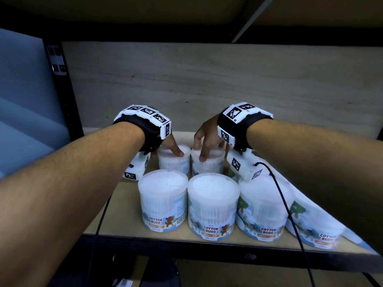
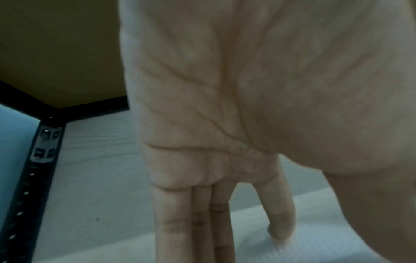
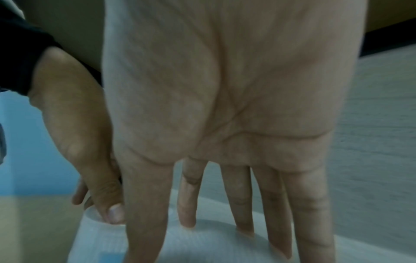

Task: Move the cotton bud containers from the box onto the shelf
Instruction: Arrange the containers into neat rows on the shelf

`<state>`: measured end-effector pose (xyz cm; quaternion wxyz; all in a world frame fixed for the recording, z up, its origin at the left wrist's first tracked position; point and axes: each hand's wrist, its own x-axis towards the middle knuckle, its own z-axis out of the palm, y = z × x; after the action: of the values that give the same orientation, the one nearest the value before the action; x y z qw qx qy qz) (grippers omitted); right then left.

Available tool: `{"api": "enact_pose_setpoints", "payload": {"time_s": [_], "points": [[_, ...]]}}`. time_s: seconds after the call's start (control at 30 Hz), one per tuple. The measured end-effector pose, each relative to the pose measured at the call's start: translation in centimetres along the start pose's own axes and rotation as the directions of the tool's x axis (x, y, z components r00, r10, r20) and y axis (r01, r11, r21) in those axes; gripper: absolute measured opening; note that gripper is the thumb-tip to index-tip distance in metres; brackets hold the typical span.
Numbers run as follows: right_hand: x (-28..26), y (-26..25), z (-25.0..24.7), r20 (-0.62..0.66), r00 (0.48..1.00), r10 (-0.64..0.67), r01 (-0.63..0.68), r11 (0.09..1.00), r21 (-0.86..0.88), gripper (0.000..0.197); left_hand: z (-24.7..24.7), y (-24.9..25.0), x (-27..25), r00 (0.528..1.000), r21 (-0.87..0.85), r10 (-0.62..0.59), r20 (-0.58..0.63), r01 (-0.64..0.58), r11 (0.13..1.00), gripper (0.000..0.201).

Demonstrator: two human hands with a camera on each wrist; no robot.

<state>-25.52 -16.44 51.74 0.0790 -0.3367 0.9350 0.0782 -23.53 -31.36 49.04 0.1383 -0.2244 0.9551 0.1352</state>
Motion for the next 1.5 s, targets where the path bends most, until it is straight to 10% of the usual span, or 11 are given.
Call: {"api": "enact_pose_setpoints", "payload": {"time_s": [1.5], "points": [[-4.8,-2.1,0.7,0.011,1.000,-0.006,0.007,0.999,-0.048,0.052,0.8,-1.7,-3.9,0.999,0.155,0.036,0.013,-0.037,0.987,0.090]]}}
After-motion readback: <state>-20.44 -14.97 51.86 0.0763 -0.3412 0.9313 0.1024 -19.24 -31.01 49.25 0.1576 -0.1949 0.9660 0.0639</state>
